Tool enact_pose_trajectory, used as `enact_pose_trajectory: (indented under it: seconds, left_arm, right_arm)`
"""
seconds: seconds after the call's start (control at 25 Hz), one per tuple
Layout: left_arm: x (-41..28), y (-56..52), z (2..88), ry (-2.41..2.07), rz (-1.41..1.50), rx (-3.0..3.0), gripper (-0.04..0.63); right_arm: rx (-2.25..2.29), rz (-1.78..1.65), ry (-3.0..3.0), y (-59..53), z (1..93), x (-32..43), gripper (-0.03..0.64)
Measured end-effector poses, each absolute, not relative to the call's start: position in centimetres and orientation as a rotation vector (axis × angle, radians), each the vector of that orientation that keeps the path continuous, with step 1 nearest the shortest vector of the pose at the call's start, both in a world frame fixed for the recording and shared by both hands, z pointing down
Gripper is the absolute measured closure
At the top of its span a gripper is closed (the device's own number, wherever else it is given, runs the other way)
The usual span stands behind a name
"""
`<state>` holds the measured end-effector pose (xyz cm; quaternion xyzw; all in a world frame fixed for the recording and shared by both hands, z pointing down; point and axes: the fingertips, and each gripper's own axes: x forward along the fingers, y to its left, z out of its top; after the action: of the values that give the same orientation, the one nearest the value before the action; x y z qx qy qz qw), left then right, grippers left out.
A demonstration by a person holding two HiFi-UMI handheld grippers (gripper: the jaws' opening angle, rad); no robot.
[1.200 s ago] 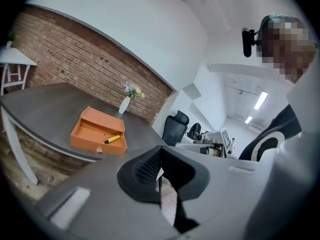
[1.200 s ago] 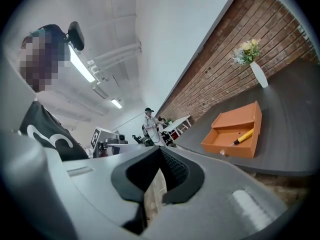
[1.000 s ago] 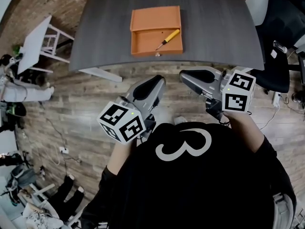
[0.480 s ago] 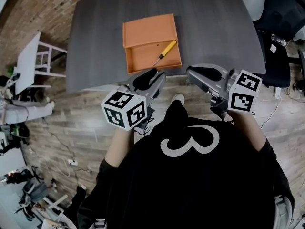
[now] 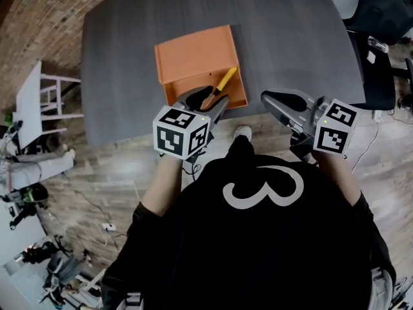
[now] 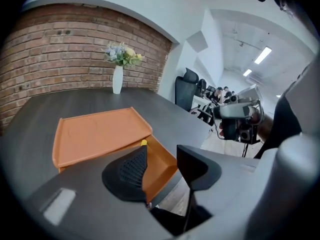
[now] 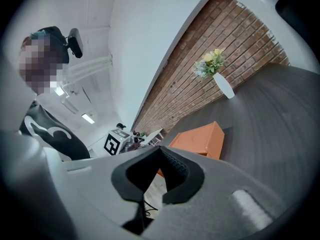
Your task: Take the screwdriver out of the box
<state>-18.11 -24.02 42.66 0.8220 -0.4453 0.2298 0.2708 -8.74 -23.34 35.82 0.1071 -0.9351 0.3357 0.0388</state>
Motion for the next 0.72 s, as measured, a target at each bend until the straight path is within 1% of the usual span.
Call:
enact_pose_trajectory:
  seconds: [0.08,0.32,0.72]
  left_arm:
    - [-18.2,-24.8,44.0,-1.173,0.669,2.203,0.382]
    - [-17.9,-26.8,47.8,-1.129,0.818,2.132,0.385]
    - [-17.8,-28.2,52.2,-1.098,0.976,2.071,0.394]
  right_arm:
    - [0.362,1.05,-2.863,-24.1,36.2,-8.3,0.615]
    - [0.438,1.111,-2.84,-25.6,37.7,-6.5,0.615]
    - [0.519,1.166,-2.816,-26.4,39.0,-4.8,0.615]
